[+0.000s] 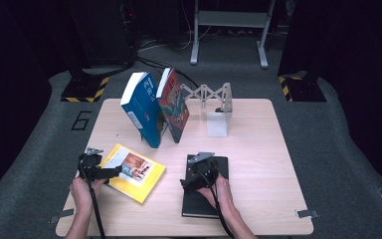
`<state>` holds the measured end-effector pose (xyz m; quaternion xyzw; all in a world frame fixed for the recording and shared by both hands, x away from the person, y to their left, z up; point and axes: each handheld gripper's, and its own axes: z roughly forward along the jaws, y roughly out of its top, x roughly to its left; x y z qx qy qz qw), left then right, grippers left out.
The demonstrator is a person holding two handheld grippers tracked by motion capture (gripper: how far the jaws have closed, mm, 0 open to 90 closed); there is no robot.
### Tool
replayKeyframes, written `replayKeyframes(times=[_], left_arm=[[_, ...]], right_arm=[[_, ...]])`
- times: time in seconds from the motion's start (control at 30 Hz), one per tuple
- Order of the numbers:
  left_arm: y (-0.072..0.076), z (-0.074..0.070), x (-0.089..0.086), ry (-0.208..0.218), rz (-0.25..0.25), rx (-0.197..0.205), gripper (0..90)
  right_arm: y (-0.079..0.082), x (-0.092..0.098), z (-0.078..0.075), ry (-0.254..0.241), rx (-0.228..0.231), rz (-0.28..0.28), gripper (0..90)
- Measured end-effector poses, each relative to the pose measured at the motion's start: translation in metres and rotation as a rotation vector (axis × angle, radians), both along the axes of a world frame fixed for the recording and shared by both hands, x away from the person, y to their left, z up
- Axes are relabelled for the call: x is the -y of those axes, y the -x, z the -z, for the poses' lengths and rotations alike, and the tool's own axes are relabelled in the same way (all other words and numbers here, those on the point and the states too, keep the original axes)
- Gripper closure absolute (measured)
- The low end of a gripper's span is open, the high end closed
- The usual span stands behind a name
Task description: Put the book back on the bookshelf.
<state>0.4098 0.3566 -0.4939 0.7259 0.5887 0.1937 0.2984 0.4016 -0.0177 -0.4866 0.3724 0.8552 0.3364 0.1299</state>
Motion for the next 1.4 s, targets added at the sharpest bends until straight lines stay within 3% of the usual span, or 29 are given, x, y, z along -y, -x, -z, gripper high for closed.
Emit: replayKeyframes(times=[0.27,0.3,0.43,0.57,0.8,0.97,1.07,1.4], left_arm=[[-0.008,0.008,0.000,-0.025,0.015,-0.046,0.0],[-0.009,0.010,0.000,-0.023,0.010,-0.025,0.0],[-0.010,0.010,0.001,-0.029,0.023,-0.030,0.0],[-0.011,0.011,0.006,-0.026,0.055,-0.029,0.0],[-0.017,0.013,0.003,-0.073,0.032,-0.016,0.0],[-0.017,0.019,-0.010,-0.004,0.010,-0.035,0.0],[-0.016,0.021,-0.012,0.042,0.033,-0.054,0.0],[-0.015,0.022,-0.013,0.044,0.047,-0.048,0.0]], right_arm=[[0.003,-0.011,0.005,0.114,0.082,0.002,1.9],[0.003,-0.010,0.005,0.106,0.081,0.005,1.9],[0.005,-0.010,0.005,0.098,0.068,0.011,1.9],[0.005,-0.009,0.006,0.094,0.084,0.017,1.9],[0.006,0.003,0.006,0.097,0.087,-0.005,1.9],[0.006,0.014,0.006,0.096,0.078,-0.008,1.9],[0.005,0.020,0.006,0.094,0.080,-0.024,1.9],[0.004,0.038,0.005,0.102,0.070,-0.028,1.9]])
